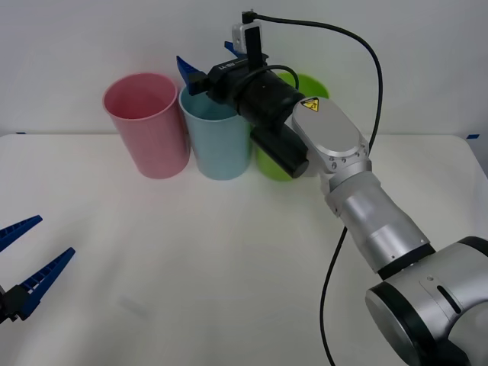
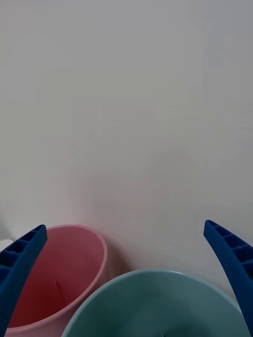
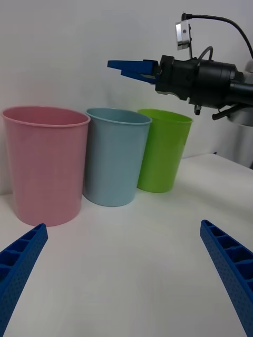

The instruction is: Grasp the object on the table and drop it into the matching bin: aluminum can to the light blue bin, PET bottle to the pink bin.

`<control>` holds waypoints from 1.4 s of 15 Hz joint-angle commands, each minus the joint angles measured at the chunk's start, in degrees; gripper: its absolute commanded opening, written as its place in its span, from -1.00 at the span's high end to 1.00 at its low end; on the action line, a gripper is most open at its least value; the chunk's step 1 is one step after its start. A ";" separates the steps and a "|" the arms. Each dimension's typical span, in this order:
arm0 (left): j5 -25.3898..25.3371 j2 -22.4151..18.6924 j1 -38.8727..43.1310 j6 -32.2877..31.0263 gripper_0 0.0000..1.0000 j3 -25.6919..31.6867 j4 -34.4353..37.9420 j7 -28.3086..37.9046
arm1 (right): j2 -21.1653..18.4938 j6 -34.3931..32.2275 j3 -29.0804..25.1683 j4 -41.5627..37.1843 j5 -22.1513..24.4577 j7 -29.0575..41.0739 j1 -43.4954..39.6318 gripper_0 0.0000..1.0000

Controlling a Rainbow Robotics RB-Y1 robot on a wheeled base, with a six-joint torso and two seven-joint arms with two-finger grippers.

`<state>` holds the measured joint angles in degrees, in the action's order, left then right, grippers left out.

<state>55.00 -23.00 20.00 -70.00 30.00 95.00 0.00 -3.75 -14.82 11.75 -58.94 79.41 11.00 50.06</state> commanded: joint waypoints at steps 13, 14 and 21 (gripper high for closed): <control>0.00 0.00 0.00 0.00 -1.00 0.00 0.00 0.00 | -22.88 -3.37 8.20 -38.97 -8.14 -0.02 -31.95 -1.00; 0.00 0.00 0.00 0.00 -1.00 0.00 0.00 0.00 | -24.38 -3.90 7.50 -41.35 -8.57 -0.28 -34.50 -1.00; 0.00 0.00 0.00 0.00 -1.00 0.00 0.00 0.00 | -25.52 -20.34 -5.68 -47.59 -9.01 -2.92 -49.97 -1.00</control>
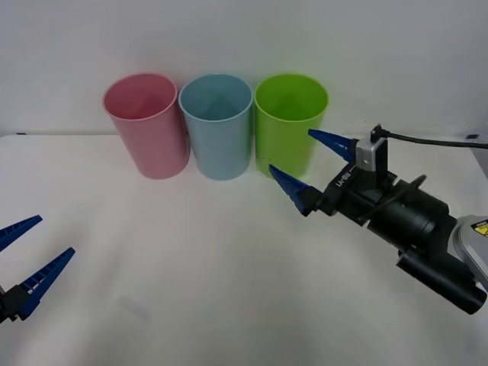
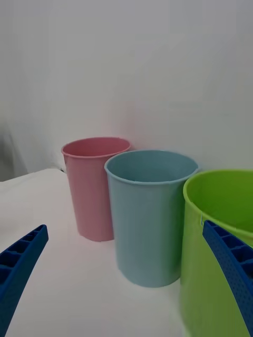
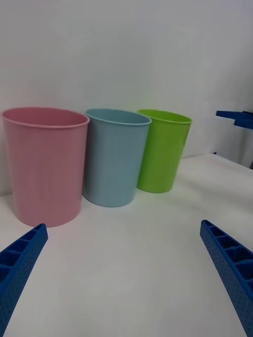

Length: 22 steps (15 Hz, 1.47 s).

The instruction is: Grasp the object on the table and drop it into the matching bin: aluminum can to the light blue bin, PET bottle to the pink bin.

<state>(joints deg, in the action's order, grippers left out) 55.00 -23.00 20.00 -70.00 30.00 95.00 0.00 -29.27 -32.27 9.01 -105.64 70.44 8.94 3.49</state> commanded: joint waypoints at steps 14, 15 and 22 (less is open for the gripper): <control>0.00 0.00 0.00 0.00 -1.00 0.00 0.00 0.00 | 5.98 -29.96 -27.82 -1.41 -0.83 -8.33 -21.33 -1.00; 0.00 0.00 0.00 0.00 -1.00 0.00 0.00 0.00 | 5.98 -31.72 -28.96 -0.97 -1.36 -8.59 -22.21 -1.00; 0.00 0.00 0.00 0.00 -1.00 0.00 0.00 0.00 | 5.98 -40.07 -34.68 4.39 -3.21 -10.52 -24.32 -1.00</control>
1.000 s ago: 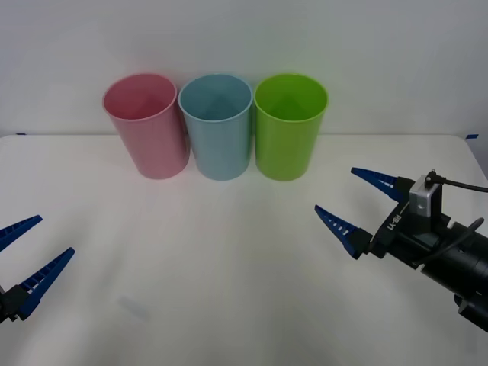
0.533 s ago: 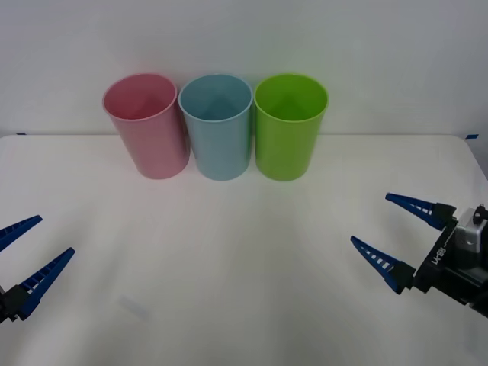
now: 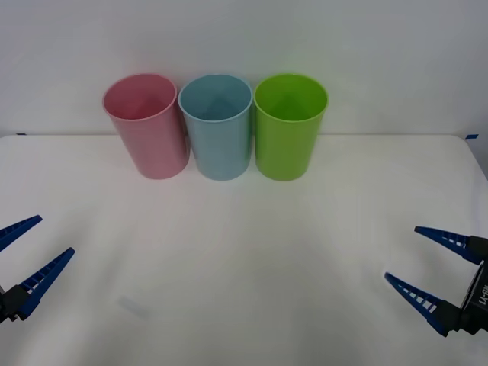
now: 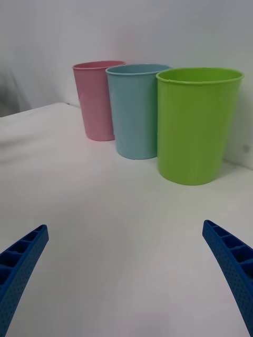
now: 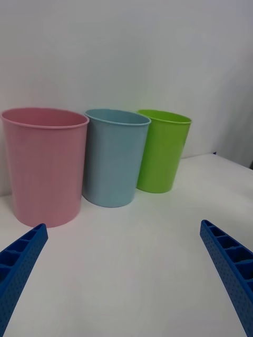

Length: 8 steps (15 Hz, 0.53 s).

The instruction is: Grasp the object on the table and drop it into the matching bin: aluminum can to the light blue bin, PET bottle to the pink bin.

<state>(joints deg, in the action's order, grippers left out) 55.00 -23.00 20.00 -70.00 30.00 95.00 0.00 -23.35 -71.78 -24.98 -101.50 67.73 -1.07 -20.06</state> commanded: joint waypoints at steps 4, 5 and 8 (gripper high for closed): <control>0.00 0.00 0.00 0.00 -1.00 0.00 0.00 0.00 | -0.03 -1.35 -1.65 0.25 -1.11 -0.78 -3.32 -1.00; 0.00 0.00 0.00 0.00 -1.00 0.00 0.00 0.00 | -0.03 -1.35 -1.56 0.25 -1.11 -0.78 -3.67 -1.00; 0.00 0.00 0.00 0.00 -1.00 0.00 0.00 0.00 | -0.03 -1.52 -1.82 0.25 -1.20 -0.69 -4.20 -1.00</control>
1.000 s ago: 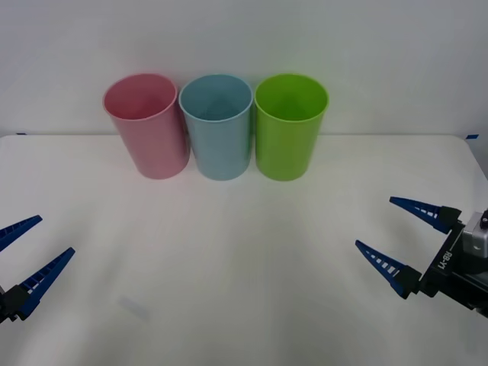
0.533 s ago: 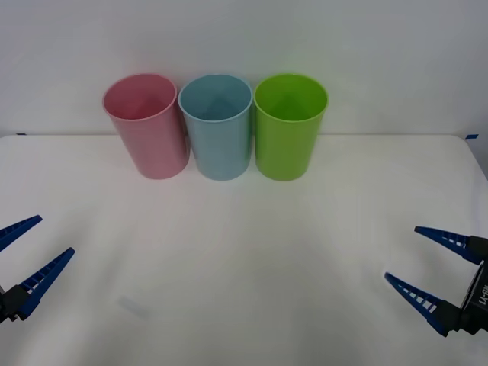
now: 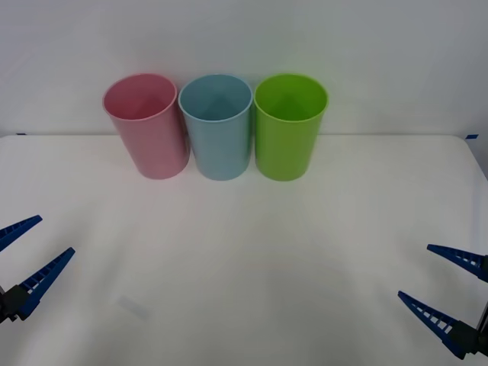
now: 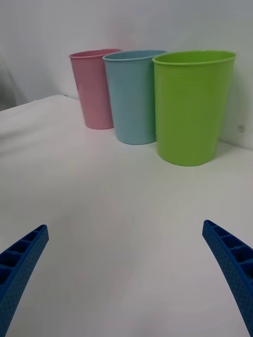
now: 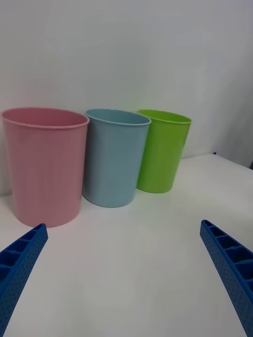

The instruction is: Grasp the object on the table and drop it into the matching bin: aluminum can to the light blue bin, PET bottle to the pink bin.

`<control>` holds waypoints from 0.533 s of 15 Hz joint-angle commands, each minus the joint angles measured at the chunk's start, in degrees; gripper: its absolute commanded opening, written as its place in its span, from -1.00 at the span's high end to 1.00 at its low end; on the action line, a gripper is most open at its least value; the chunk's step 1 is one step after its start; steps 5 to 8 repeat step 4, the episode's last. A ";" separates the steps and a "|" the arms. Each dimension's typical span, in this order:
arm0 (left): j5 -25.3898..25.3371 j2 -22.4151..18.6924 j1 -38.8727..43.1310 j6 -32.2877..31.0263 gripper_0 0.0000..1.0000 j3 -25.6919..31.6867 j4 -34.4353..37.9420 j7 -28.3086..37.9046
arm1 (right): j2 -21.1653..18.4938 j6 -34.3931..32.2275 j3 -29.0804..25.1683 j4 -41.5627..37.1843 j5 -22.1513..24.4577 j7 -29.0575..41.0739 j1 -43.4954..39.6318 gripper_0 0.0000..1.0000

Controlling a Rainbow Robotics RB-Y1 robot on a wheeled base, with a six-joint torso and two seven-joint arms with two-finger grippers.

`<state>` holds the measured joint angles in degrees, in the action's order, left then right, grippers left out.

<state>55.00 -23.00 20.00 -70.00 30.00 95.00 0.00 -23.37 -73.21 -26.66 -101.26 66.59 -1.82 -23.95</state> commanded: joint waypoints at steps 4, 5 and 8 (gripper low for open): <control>0.00 0.00 0.00 0.00 -1.00 0.00 0.00 0.00 | -0.01 -0.09 -0.15 0.01 0.03 0.33 -0.66 -1.00; 0.00 0.00 0.00 0.00 -1.00 0.00 0.00 0.00 | -0.01 -0.09 -0.15 0.01 0.03 0.33 -0.66 -1.00; 0.00 0.00 0.00 0.00 -1.00 0.00 0.00 0.00 | -0.01 -0.09 -0.15 0.01 0.03 0.33 -0.66 -1.00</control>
